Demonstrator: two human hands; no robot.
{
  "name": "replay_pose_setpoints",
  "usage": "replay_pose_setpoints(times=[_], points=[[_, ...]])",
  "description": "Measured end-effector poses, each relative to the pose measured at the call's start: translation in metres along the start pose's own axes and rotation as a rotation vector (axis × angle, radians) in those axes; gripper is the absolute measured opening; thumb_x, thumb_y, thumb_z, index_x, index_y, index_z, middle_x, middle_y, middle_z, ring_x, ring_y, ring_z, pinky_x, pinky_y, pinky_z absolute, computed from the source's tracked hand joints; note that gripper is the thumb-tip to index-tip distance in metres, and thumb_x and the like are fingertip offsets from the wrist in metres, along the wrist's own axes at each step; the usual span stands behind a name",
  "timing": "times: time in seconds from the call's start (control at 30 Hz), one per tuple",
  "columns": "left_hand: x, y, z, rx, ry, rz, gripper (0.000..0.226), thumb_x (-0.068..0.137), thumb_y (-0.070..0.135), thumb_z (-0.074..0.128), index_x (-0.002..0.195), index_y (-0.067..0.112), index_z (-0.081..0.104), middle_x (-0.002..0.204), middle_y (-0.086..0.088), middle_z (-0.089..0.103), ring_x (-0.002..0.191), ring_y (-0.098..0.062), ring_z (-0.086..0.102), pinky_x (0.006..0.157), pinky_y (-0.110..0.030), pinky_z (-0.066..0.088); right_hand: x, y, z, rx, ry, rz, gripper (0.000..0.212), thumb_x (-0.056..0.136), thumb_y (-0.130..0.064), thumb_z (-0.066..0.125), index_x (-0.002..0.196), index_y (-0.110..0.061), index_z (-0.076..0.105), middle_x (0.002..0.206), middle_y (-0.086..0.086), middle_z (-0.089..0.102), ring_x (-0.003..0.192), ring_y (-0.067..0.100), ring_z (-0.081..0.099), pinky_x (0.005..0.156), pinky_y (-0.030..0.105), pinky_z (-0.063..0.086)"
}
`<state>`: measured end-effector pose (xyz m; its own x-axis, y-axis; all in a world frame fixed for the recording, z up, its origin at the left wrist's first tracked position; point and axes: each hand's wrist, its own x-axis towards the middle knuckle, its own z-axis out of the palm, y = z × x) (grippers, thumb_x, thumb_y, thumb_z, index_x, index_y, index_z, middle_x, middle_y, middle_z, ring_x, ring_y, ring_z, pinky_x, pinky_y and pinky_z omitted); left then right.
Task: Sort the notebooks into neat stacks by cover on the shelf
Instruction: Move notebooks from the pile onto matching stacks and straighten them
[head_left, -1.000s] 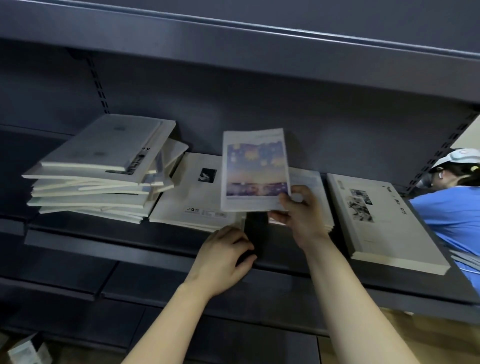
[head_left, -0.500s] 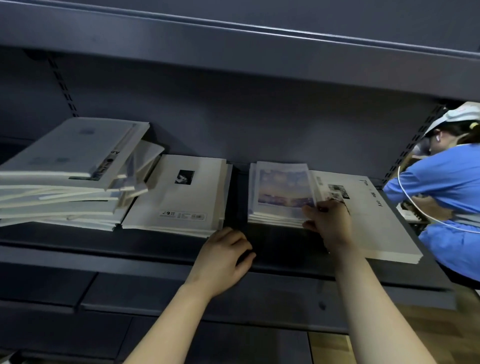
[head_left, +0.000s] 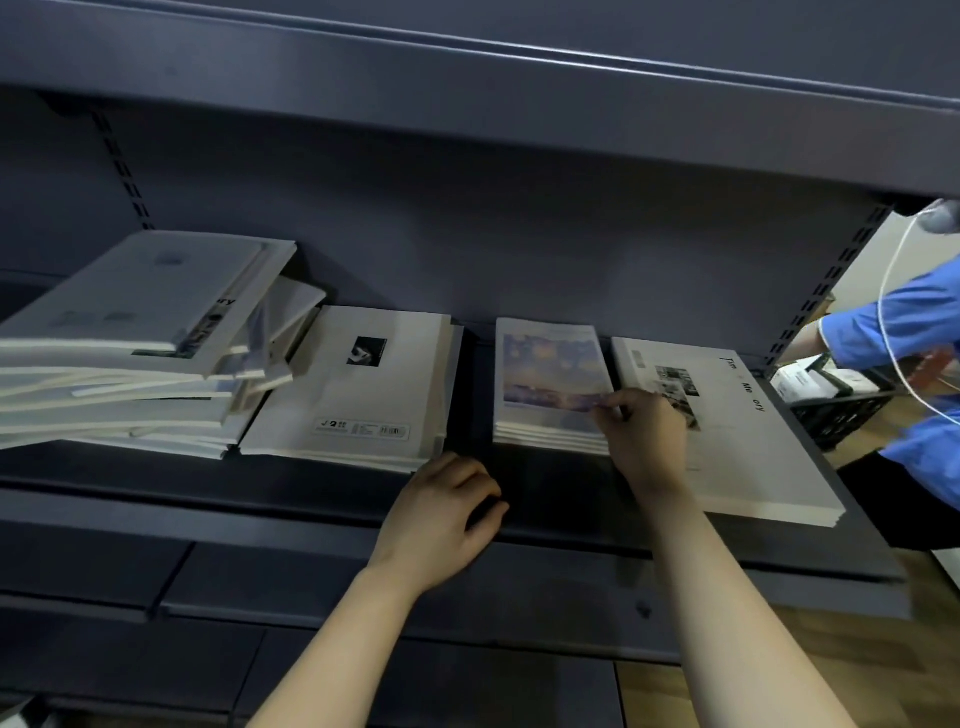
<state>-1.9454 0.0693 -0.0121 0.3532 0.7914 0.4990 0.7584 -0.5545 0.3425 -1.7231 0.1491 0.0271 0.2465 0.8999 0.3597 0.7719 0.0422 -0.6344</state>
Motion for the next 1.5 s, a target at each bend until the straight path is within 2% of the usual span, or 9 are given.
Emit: replay_pose_setpoints(times=[0.23,0.37,0.87,1.1,1.17,1.23,1.3,1.4,1.5], points=[[0.0,-0.001,0.0,0.0,-0.001,-0.009,0.016,0.085,0.03,0.063,0.088,0.016,0.07,0.088,0.003,0.063,0.084,-0.016,0.057,0.071,-0.03,0.049,0.0,-0.004,-0.012,-0.289,-0.132,-0.15,0.028,0.083,-0.038,0.07,0.087,-0.011,0.076,0.081,0.012,0.07,0.081,0.03,0.064,0.061,0.029,0.038],[0.001,0.0,0.0,-0.002,0.005,-0.009,0.015,0.085,0.03,0.064,0.087,0.016,0.07,0.087,0.003,0.064,0.082,-0.015,0.057,0.069,-0.03,0.049,0.001,-0.008,-0.017,-0.277,-0.268,-0.108,0.032,0.071,-0.037,0.081,0.091,-0.013,0.075,0.086,0.008,0.07,0.078,0.024,0.06,0.064,0.027,0.038],[0.001,0.0,0.0,-0.001,-0.002,-0.005,0.021,0.086,0.033,0.058,0.086,0.016,0.07,0.086,0.003,0.063,0.081,-0.016,0.057,0.069,-0.03,0.048,0.001,-0.004,-0.011,-0.192,-0.212,-0.011,0.025,0.069,-0.028,0.083,0.091,-0.018,0.078,0.09,0.002,0.073,0.072,0.012,0.054,0.066,0.024,0.038],[-0.003,-0.004,-0.007,-0.024,-0.024,0.036,0.014,0.086,0.023,0.064,0.093,0.014,0.072,0.091,0.001,0.066,0.086,-0.018,0.058,0.074,-0.031,0.049,-0.012,-0.016,-0.009,-0.276,-0.182,-0.128,0.028,0.086,-0.033,0.069,0.104,-0.012,0.074,0.102,0.015,0.065,0.108,0.032,0.052,0.086,0.034,0.04],[-0.007,-0.008,-0.013,-0.029,0.007,0.034,0.012,0.085,0.02,0.065,0.093,0.014,0.072,0.09,0.001,0.066,0.083,-0.018,0.059,0.074,-0.03,0.048,-0.022,-0.03,-0.001,-0.148,-0.138,-0.137,0.028,0.093,-0.032,0.06,0.112,-0.013,0.07,0.108,0.011,0.063,0.101,0.026,0.058,0.083,0.029,0.043],[-0.012,-0.015,-0.021,-0.016,0.057,0.01,0.013,0.084,0.021,0.064,0.091,0.014,0.072,0.087,0.0,0.066,0.082,-0.018,0.058,0.074,-0.03,0.048,-0.033,-0.048,0.013,-0.063,-0.132,-0.19,0.021,0.095,-0.027,0.057,0.103,-0.013,0.069,0.095,0.001,0.065,0.08,0.016,0.061,0.067,0.021,0.043],[-0.016,-0.024,-0.031,0.019,0.106,-0.022,0.015,0.084,0.023,0.061,0.088,0.014,0.072,0.084,0.0,0.064,0.08,-0.02,0.057,0.072,-0.032,0.047,-0.042,-0.069,0.03,0.095,-0.282,-0.113,0.014,0.096,-0.026,0.054,0.092,-0.019,0.066,0.079,-0.005,0.065,0.061,0.004,0.058,0.055,0.014,0.038],[-0.022,-0.042,-0.046,0.08,0.163,-0.071,0.013,0.082,0.023,0.063,0.085,0.013,0.07,0.088,-0.001,0.063,0.081,-0.023,0.057,0.071,-0.034,0.046,-0.053,-0.094,0.055,0.464,-0.53,0.17,0.018,0.096,-0.033,0.052,0.089,-0.021,0.062,0.067,0.004,0.07,0.05,0.013,0.065,0.045,0.022,0.047],[-0.029,-0.059,-0.059,0.15,0.175,-0.143,0.016,0.08,0.026,0.061,0.089,0.015,0.07,0.097,0.0,0.062,0.089,-0.024,0.057,0.075,-0.036,0.045,-0.059,-0.105,0.073,0.432,-0.541,0.21,0.033,0.089,-0.049,0.058,0.092,-0.016,0.059,0.057,0.002,0.069,0.047,0.017,0.066,0.04,0.021,0.046]])
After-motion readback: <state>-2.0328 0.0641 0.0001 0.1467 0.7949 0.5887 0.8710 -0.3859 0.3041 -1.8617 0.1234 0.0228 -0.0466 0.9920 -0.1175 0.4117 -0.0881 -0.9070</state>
